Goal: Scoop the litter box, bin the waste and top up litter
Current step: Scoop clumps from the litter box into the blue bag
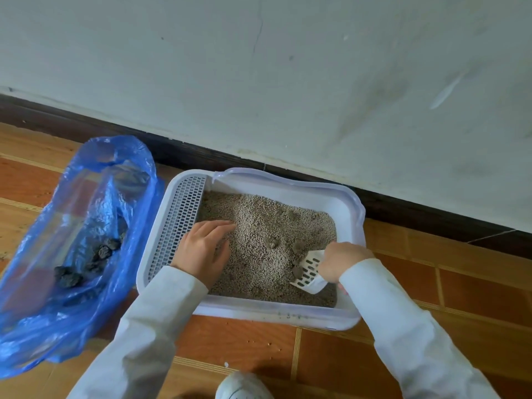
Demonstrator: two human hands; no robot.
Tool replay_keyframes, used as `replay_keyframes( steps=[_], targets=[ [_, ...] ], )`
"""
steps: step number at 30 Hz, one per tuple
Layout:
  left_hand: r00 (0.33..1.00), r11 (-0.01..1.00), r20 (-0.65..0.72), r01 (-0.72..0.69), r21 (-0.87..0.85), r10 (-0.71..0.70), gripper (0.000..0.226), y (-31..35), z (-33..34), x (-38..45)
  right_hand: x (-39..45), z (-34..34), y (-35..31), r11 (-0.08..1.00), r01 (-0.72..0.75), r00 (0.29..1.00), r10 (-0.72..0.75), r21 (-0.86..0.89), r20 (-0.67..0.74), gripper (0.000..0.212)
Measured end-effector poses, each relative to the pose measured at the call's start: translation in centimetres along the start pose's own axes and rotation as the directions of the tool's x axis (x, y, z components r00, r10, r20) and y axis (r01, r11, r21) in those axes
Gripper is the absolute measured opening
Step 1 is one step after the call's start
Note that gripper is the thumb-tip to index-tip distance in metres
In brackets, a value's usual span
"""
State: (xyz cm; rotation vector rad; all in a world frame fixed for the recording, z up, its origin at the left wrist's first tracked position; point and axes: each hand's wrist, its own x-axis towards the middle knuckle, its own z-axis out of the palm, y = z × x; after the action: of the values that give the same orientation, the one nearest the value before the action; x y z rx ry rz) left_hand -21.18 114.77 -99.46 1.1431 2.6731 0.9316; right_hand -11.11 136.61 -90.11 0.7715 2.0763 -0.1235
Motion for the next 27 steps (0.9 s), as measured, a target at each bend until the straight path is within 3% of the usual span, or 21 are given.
replay_keyframes(
  steps=[4,8,12,17,19,27],
  targets=[
    [1.000,1.000,-0.023,0.017,-0.014,-0.017,0.037,-0.2,0.0,-0.1,1.2,1.2,1.0,0.972,0.021,0.998,-0.006,0.235,-0.064,0.016],
    [0.999,1.000,-0.040,0.013,-0.006,-0.013,0.038,-0.1,-0.1,-0.3,3.3,3.7,1.0,0.873,0.046,0.994,0.007,0.485,-0.105,0.021],
    [0.999,1.000,-0.041,0.023,-0.007,-0.023,0.036,-0.6,-0.1,-0.5,4.6,5.5,0.1,0.774,0.098,0.987,0.004,0.625,-0.159,0.020],
    [0.998,0.999,-0.050,0.040,0.011,-0.039,0.037,-1.0,-0.2,-0.8,5.6,6.9,-1.2,0.526,0.121,0.987,0.030,0.842,-0.161,0.012],
    [0.998,0.999,-0.050,0.050,0.016,-0.049,0.037,-1.2,-0.2,-0.9,5.7,7.1,-1.0,0.427,0.114,0.992,0.007,0.897,-0.130,0.011],
    [0.996,0.996,-0.069,0.063,0.057,-0.059,0.039,-1.3,-1.1,-1.1,3.5,6.2,1.0,0.216,0.174,0.983,-0.089,0.961,-0.159,0.008]
  ],
)
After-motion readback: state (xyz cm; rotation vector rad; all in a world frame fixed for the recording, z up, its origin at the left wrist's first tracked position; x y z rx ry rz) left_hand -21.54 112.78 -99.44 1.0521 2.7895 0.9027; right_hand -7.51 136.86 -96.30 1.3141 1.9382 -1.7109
